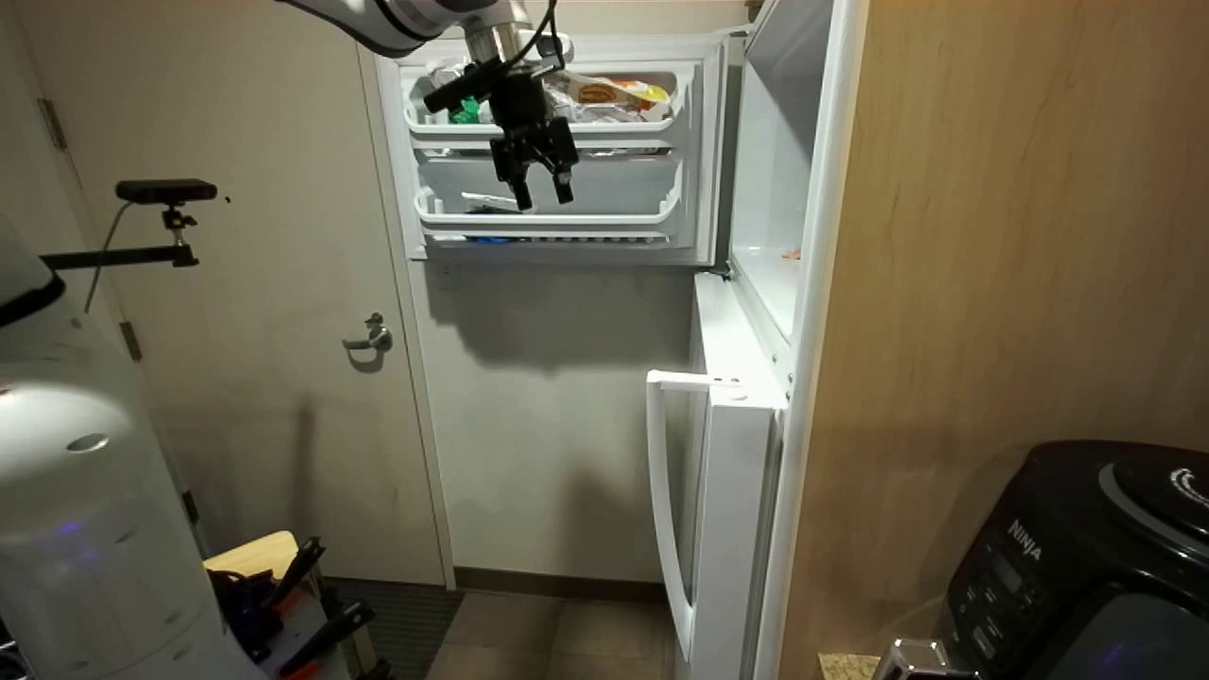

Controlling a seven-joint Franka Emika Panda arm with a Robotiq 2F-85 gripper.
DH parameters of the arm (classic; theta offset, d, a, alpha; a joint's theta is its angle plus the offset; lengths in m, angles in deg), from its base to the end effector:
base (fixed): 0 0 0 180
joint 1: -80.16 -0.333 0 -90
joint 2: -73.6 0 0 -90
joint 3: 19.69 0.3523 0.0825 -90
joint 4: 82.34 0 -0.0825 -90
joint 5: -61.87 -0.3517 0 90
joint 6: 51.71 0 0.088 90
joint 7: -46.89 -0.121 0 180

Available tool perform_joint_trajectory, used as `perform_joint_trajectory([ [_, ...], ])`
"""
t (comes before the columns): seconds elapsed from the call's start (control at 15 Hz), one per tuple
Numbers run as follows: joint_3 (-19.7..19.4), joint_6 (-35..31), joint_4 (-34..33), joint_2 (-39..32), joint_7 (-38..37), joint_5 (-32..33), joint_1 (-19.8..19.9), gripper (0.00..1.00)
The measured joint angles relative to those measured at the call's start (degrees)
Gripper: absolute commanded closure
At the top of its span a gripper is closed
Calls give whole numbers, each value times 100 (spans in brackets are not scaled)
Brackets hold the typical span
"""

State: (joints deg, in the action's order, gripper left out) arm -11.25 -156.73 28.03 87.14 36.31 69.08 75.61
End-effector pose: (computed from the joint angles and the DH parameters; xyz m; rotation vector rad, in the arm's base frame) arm 0.4509 0.1004 0.6275 3.0030 0.0970 0.2548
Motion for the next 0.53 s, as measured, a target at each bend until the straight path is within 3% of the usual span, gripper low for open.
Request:
perform_joint_trajectory([
  [0.53,276,-172,-393,-450,-235,3,-242,0],
])
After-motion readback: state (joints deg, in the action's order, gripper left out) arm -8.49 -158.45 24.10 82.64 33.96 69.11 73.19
